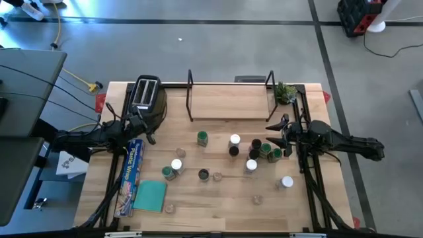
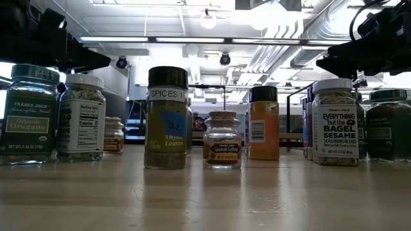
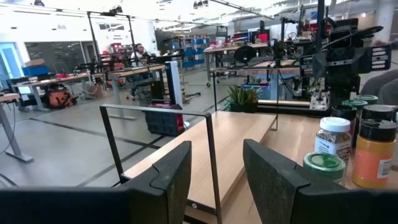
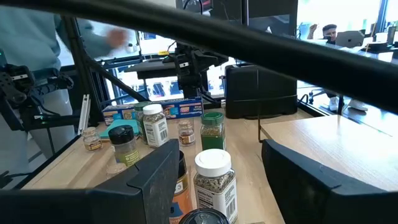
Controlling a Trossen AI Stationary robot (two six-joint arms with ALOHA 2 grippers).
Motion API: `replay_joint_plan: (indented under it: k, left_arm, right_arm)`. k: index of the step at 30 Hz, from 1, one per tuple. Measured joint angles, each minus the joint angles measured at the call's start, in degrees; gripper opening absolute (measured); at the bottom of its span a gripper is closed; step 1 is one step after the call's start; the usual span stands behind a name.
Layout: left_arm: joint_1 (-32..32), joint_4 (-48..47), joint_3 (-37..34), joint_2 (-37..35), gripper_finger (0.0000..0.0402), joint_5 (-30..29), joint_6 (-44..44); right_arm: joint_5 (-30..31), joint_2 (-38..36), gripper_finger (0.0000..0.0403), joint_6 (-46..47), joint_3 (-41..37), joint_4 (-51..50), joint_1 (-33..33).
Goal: Shelf spices
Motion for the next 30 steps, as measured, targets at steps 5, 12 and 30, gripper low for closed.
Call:
replay_joint_plan:
  k: [5, 12, 30]
  left_arm:
    - [0.0, 0.0, 0.0, 0.0, 0.0143, 0.0, 0.0]
    - [0.0, 0.0, 0.0, 0.0, 0.0143, 0.0, 0.0]
    - [0.2, 0.5, 0.0, 0.1, 0.0143, 0.0, -0.1]
  right_arm:
    - [0.0, 0.0, 0.0224, 0.0, 0.0, 0.0, 0.0]
    - [0.0, 0.0, 0.0224, 0.0, 0.0, 0.0, 0.0]
    - [0.0, 0.0, 0.0224, 0.0, 0.0, 0.0, 0.0]
